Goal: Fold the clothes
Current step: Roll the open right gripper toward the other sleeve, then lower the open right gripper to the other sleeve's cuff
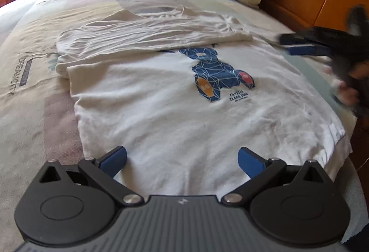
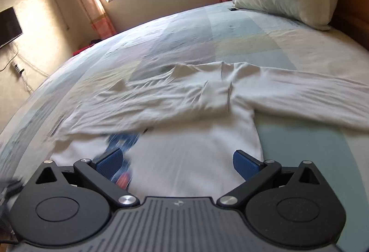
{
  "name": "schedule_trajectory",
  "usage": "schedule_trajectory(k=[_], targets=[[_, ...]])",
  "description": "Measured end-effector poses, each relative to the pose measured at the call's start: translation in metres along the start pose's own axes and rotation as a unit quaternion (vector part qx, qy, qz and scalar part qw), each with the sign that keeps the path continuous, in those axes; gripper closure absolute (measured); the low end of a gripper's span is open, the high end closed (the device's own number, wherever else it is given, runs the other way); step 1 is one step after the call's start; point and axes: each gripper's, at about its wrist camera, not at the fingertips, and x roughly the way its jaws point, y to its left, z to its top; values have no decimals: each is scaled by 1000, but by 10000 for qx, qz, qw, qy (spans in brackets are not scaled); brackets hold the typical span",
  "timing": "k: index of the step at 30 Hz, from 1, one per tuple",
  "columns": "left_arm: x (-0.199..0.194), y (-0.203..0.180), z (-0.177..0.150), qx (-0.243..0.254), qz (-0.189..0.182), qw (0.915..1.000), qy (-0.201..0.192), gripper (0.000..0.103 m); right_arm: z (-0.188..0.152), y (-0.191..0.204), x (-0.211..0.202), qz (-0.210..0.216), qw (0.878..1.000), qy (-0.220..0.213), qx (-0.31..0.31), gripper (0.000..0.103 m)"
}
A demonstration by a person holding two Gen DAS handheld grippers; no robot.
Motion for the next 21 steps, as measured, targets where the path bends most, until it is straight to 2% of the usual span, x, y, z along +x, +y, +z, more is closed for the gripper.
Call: schedule_trajectory(k=[4, 6, 8, 12, 15, 18, 21], targets=[[-1, 6, -1, -224, -87, 9997, -103, 1, 11, -26, 47, -269, 9994, 182, 149, 0], [0, 6, 0, -247, -76, 9996, -111, 1, 16, -33, 51, -322, 9994, 9, 128, 0], [1, 5, 1, -226, -52, 9997, -100, 1, 22, -36, 45, -257, 9992, 22, 322, 0], [1, 3, 3, -205, 15, 9998, -58, 1, 18, -51, 7, -324, 9979, -339, 441, 0], [-5, -3, 7, -85, 66, 9999, -129, 1, 10, -89, -26, -621, 9922, -631, 874, 0], [-14, -13, 15, 127, -84, 9994, -321, 1, 0, -131, -66, -1146, 9799, -1023, 1274, 0], [-20, -26, 24, 293, -213, 9981, -506, 1, -18, -174, -102, -1389, 9607, -1474, 1898, 0]])
